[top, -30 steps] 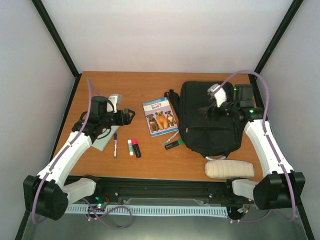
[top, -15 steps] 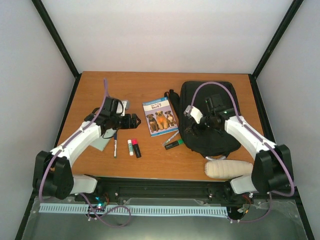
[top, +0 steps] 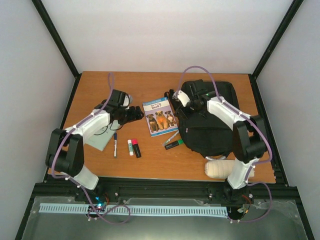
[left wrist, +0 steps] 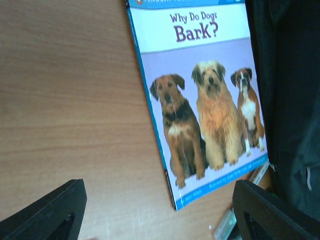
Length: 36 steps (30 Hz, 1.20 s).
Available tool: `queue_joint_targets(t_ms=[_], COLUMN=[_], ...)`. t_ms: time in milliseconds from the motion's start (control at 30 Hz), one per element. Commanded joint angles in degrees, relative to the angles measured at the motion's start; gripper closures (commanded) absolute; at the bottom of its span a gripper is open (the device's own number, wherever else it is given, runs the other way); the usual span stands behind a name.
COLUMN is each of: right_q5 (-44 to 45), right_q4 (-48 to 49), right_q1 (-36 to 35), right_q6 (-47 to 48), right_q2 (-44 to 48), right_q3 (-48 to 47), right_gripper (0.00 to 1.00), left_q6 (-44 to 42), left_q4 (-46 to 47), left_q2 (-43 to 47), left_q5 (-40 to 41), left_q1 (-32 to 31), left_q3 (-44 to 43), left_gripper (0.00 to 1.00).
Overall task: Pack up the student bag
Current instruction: Pick up the book from the center of the board.
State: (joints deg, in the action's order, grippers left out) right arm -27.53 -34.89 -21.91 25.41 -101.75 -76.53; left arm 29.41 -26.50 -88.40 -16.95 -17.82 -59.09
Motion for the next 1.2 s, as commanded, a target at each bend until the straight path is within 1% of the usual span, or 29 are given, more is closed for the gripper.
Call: queue_joint_targets(t_ms=[0, 33, 167, 267, 367, 533, 733, 900, 1167], right_q5=[0.5, 0.9, 1.5, 1.0, 2.0, 4.9, 7.0, 8.6, 9.2], right_q4=[-0.8, -0.8, -0.9, -1.8, -1.9, -1.7, -1.8, -2.3, -3.3], right_q1=[-1.3, -1.4, -1.7, -1.9, -2.1, -2.4, -2.5, -2.8, -3.9], right_q6=[-4.4, -5.1, -7.5, -8.7, -9.3, -10.4, -10.6, -10.5, -9.8], right_q2=[-6.2, -7.5, -12.8, -16.9, -19.3, -21.9, -24.5, -26.5, -29.0], right_q3=[-6.7, -8.1, -12.1, -15.2, -15.9, -15.9, -15.7, -15.9, -15.8], right_gripper=[0.63, 0.63, 0.55, 0.51, 0.51, 0.51, 0.56, 0.66, 0.72], left_q6=[4.3, 4.6, 5.6, 6.1, 6.9, 9.0, 13.0, 15.9, 20.1], left_q4=[2.2, 2.5, 2.9, 3.1, 4.0, 7.5, 13.5, 16.4, 23.4], left_q2=[-5.2, -6.6, -12.0, -15.7, -18.9, -23.3, -26.5, -28.9, -30.6], left_q5=[1.3, 1.4, 2.8, 3.5, 3.3, 0.5, -4.1, -7.0, -13.4], left_q1=[-0.5, -0.5, -0.5, -0.5, -0.3, 0.1, 0.7, 0.7, 0.7], left_q3=[-5.7, -6.8, -10.7, -13.1, -14.5, -15.0, -12.9, -12.2, -11.0], left_gripper=[0.17, 0.17, 0.17, 0.17, 0.18, 0.25, 0.32, 0.37, 0.42])
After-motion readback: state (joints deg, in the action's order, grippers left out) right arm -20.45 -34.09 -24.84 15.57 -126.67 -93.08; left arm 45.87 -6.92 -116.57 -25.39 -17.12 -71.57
